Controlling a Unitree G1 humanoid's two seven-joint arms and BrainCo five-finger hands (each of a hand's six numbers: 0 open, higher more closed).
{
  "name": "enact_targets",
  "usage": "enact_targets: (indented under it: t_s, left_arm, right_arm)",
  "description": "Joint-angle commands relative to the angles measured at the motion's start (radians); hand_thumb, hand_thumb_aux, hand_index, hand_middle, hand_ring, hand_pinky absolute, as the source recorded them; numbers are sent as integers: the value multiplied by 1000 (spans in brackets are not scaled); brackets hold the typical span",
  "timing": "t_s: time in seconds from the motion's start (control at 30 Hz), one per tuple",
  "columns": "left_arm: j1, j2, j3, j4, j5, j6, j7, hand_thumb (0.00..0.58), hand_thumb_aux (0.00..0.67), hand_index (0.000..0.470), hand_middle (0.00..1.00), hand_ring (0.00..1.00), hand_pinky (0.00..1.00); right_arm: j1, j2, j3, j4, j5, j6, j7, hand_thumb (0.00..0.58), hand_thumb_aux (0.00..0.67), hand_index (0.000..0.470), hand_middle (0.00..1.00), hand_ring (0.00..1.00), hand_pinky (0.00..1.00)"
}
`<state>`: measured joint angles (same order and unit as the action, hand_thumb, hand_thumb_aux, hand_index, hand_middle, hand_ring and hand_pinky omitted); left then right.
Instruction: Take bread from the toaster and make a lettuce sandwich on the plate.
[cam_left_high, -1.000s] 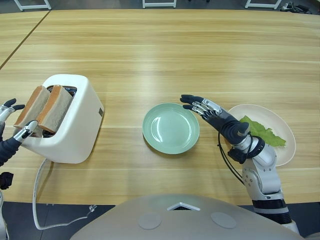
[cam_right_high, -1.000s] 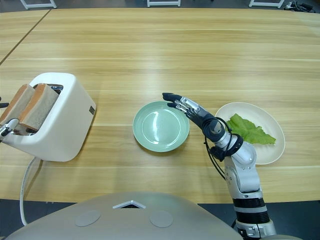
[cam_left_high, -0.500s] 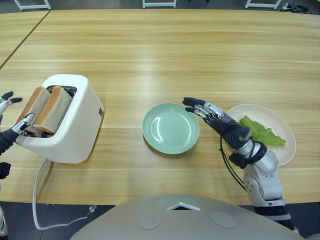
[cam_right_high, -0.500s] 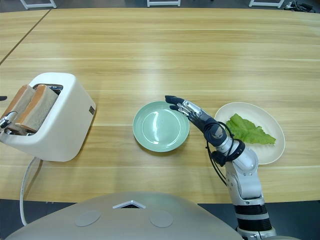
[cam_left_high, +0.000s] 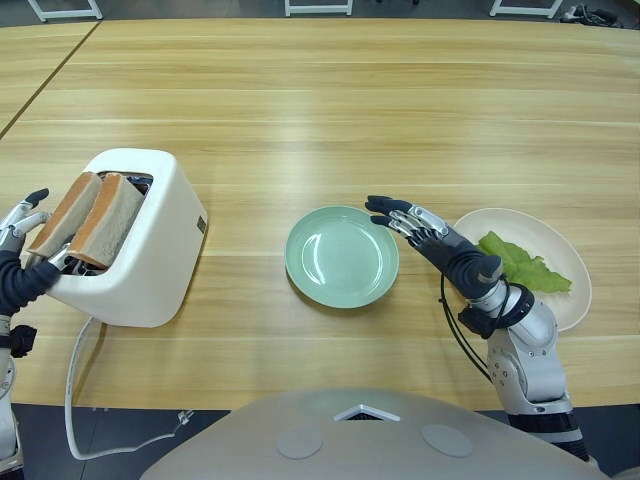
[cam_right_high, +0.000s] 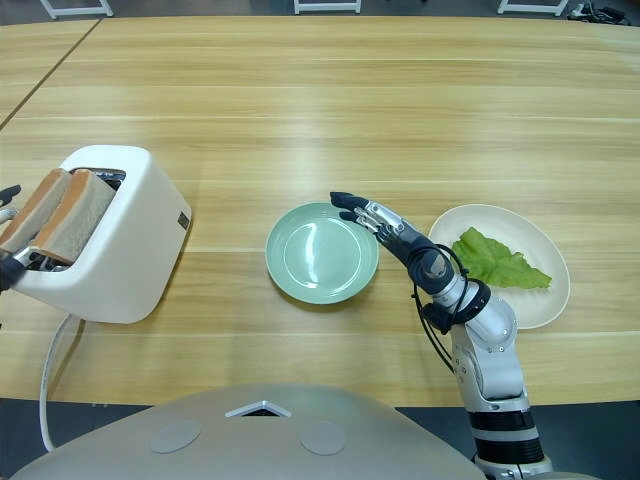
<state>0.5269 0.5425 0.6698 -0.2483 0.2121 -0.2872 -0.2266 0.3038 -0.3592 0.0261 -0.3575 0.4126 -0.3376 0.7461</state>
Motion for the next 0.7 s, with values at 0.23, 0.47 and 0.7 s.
enact_targets:
  t_s: [0.23,0.47,0.7]
  left_arm:
    - [-25,-12,38,-66,-112,-64,10,580,670,470,0,0,0]
    - [-152,44,190,-183,-374,21,36,580,670,470,0,0,0]
    - [-394,72,-151,-392,-365,207,29,580,670,470,0,0,0]
  right_arm:
    - [5,-6,-7,-14,-9,-3,-8,0,0,0,0,0,0]
    - [-10,2,-2,12,-18,-10,-10,0,0,0,0,0,0]
    - [-78,32,-32,79,27,6,-42,0,0,0,0,0,0]
